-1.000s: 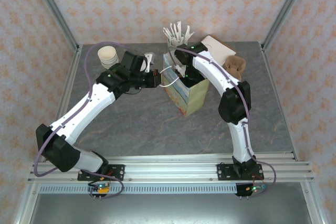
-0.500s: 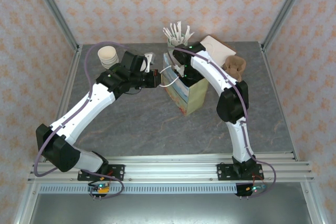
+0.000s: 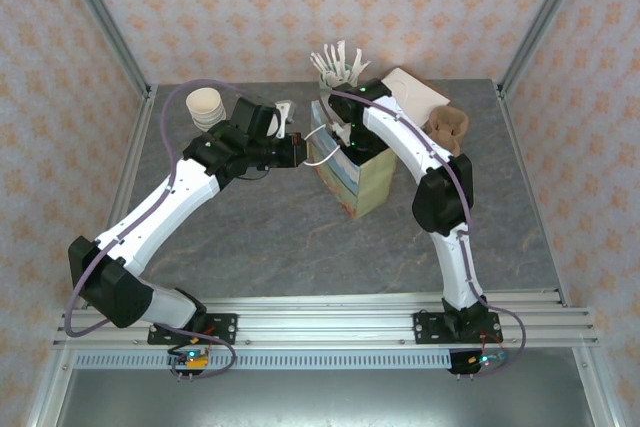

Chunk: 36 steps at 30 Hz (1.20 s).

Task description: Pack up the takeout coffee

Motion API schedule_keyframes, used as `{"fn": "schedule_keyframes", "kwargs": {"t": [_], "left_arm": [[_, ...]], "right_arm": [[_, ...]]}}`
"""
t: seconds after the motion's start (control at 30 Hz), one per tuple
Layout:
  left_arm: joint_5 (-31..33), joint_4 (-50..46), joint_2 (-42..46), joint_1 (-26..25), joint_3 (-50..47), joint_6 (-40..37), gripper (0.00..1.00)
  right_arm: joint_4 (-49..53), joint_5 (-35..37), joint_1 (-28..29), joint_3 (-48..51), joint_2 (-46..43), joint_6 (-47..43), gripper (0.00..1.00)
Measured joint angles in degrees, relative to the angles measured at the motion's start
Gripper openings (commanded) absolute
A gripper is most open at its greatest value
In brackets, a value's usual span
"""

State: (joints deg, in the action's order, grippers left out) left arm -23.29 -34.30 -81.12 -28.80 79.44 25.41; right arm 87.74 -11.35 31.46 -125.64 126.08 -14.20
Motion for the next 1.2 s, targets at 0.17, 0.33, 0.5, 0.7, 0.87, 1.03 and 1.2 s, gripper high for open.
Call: {"fn": "schedule_keyframes", "kwargs": {"t": [0.17, 0.33, 0.5, 0.7, 0.87, 1.03, 1.2], "left_arm": [[0.0, -0.1, 0.0, 0.0, 0.0, 0.0, 0.00], [0.0, -0.3, 0.0, 0.0, 0.0, 0.0, 0.00], [0.0, -0.5, 0.0, 0.0, 0.0, 0.0, 0.00], [0.0, -1.0, 0.0, 0.0, 0.0, 0.0, 0.00], [0.0, -1.1, 0.0, 0.0, 0.0, 0.0, 0.00], [0.0, -1.1, 0.0, 0.0, 0.0, 0.0, 0.00], [0.0, -1.1, 0.0, 0.0, 0.0, 0.0, 0.00]], "right_arm": [[0.1, 0.0, 0.0, -0.1, 0.0, 0.0, 0.75], [0.3, -0.3, 0.3, -1.2, -0.2, 0.0, 0.76], [0.5, -0.5, 1.1, -2.0, -0.3, 0.0, 0.77], [0.8, -0.7, 1.6, -2.8, -1.0, 0.1, 0.77], [0.8, -0.7, 1.6, -4.2, -2.2, 0.5, 0.77], [0.9, -0.7, 1.6, -5.7, -3.5, 0.8, 0.77], [1.0, -0.7, 1.6, -7.8, -4.6, 1.3, 0.78]]}}
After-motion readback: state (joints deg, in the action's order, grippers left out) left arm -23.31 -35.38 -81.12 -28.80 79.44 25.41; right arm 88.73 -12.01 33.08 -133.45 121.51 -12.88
